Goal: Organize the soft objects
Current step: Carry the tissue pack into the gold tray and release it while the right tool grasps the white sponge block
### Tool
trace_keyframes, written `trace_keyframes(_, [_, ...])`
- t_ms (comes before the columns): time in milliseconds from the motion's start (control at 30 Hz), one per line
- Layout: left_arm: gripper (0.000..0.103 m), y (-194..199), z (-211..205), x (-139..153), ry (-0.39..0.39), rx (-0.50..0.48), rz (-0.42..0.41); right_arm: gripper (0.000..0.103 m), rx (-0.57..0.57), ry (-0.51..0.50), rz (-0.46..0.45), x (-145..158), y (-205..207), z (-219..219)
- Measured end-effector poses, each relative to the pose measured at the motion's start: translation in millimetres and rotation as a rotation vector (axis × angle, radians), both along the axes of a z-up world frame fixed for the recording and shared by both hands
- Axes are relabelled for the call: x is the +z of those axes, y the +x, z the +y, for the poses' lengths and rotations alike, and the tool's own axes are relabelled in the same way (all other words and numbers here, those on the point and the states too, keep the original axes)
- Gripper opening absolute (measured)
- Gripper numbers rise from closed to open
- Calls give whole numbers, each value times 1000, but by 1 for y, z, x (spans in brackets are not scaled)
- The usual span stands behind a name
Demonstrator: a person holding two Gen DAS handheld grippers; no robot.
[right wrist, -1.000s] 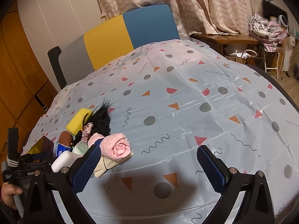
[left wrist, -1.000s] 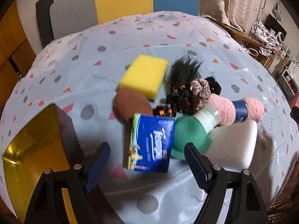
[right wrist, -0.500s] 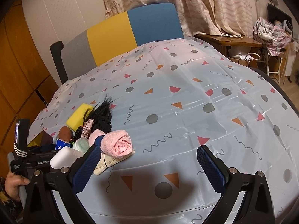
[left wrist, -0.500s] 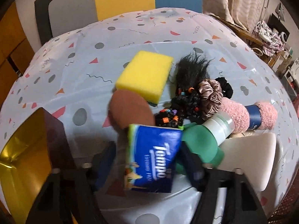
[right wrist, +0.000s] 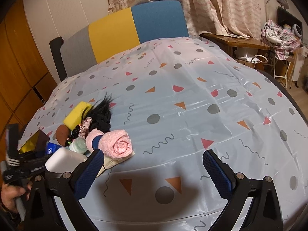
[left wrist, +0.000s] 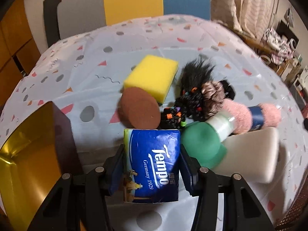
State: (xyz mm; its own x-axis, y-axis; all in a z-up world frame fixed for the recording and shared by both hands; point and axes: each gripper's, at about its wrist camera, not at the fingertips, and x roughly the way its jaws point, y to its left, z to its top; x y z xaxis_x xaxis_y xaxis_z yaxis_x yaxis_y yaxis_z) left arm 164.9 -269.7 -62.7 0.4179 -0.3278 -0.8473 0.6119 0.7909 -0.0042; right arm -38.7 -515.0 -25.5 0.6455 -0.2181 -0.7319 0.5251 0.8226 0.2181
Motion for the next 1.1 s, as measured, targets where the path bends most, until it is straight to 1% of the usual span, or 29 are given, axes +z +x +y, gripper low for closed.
trace_keyframes(133, [52,-18,16,18,-68,12,-14,103,28,7,19,-4,3,4])
trace_keyframes(267, [52,-38,37,33,-129,21,-13,103,101,-5,35,-8,11,18])
trace_keyframes(400, [52,-53,59,44,-166,39,-18,103,178,-17,51,-12,18,35])
trace_keyframes(533, [52,-72,80,53,-142,58,-68,103,246,-40,61,-14,24,54])
trace_keyframes(567, [52,-74,86,55,-136,69,-78,103,266,-40,53,-13,26,59])
trace_keyframes(633, [52,-84,100,60,-117,97,-122,103,295,-37,34,-8,32,69])
trace_keyframes(700, [52,-91,112,65,-114,113,-153,103,310,-45,23,-3,41,79])
trace_keyframes(800, [52,-100,131,71,-108,137,-195,103,329,-65,14,6,66,95])
trace_keyframes(967, [52,-107,159,76,-123,172,-209,103,329,-79,59,8,114,104])
trace_keyframes(1100, [52,-110,172,74,-127,186,-211,103,367,-62,124,-3,136,109])
